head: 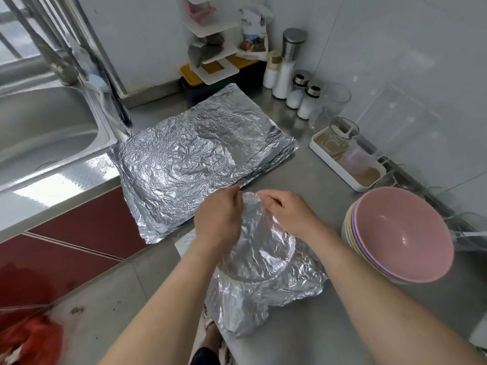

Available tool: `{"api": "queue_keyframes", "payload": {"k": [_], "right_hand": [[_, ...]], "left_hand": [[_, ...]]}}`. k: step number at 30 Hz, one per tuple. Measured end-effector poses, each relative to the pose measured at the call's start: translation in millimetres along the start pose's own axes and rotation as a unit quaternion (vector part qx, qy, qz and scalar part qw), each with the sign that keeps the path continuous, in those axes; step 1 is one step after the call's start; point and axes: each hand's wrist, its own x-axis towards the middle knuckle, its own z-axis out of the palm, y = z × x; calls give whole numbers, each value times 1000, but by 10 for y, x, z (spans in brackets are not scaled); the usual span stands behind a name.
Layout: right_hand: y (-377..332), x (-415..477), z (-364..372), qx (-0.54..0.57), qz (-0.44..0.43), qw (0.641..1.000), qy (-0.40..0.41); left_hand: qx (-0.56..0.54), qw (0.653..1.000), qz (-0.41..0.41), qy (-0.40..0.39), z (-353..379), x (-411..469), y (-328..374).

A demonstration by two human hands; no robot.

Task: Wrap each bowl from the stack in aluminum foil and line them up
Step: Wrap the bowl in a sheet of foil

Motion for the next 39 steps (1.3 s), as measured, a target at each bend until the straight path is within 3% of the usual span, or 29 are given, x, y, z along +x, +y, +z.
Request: {"api": "queue_keyframes", "payload": {"k": [4, 8, 13, 21, 25, 29, 32, 39], "right_hand": [[44, 61, -117, -22, 37, 998, -51], [105, 3, -122, -28, 43, 998, -25], [87, 6, 23, 27, 52, 998, 17], [90, 33, 99, 73, 43, 996, 11], [197, 7, -28, 27, 73, 997, -21], [370, -174, -199, 164, 129, 978, -12], [414, -284, -198, 235, 129, 963, 2], [458, -233, -125, 147, 95, 985, 7]], "left_hand": [[31, 999, -14, 1, -80, 44, -149], [55, 998, -9, 40, -80, -29, -260], [-19, 997, 53, 52, -53, -17, -225], [-61, 996, 10, 60, -29, -42, -198], [-54, 996, -43, 58, -35, -89, -207], [-27, 996, -47, 68, -83, -78, -173], [24, 999, 24, 41, -85, 47, -71], [118, 969, 159, -145, 2, 448, 207]]}}
